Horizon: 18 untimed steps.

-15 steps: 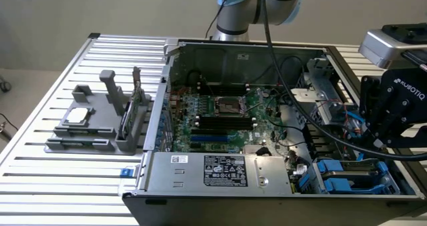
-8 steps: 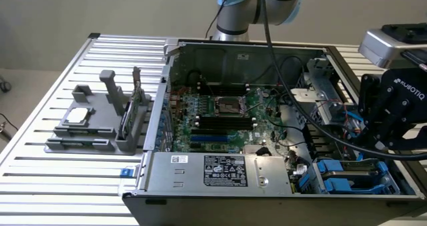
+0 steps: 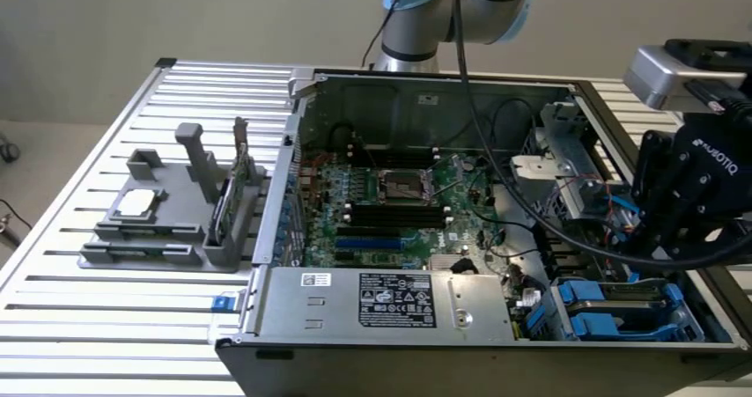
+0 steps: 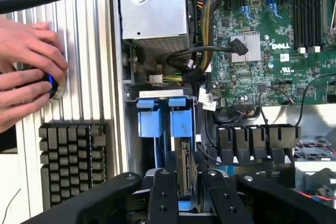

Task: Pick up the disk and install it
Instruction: 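Insert the first disk wire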

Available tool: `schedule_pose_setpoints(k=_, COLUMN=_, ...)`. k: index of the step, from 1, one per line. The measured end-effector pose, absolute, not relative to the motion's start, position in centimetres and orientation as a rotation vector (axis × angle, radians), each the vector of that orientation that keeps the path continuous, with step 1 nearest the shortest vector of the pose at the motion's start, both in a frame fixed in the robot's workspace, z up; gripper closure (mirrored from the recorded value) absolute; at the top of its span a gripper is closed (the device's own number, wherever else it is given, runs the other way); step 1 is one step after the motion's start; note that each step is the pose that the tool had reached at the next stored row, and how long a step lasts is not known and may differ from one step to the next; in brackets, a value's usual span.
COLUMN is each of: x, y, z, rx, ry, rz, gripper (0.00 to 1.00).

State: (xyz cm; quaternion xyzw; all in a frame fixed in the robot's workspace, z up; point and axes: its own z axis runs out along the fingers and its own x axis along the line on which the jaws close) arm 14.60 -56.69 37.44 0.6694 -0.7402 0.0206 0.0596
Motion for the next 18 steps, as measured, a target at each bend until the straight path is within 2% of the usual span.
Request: schedule_pose_setpoints(k=18, x=14.60, y=-56.69, z=37.19, rx=1.630, ry=-2.539, rz=0.032, gripper=0.74)
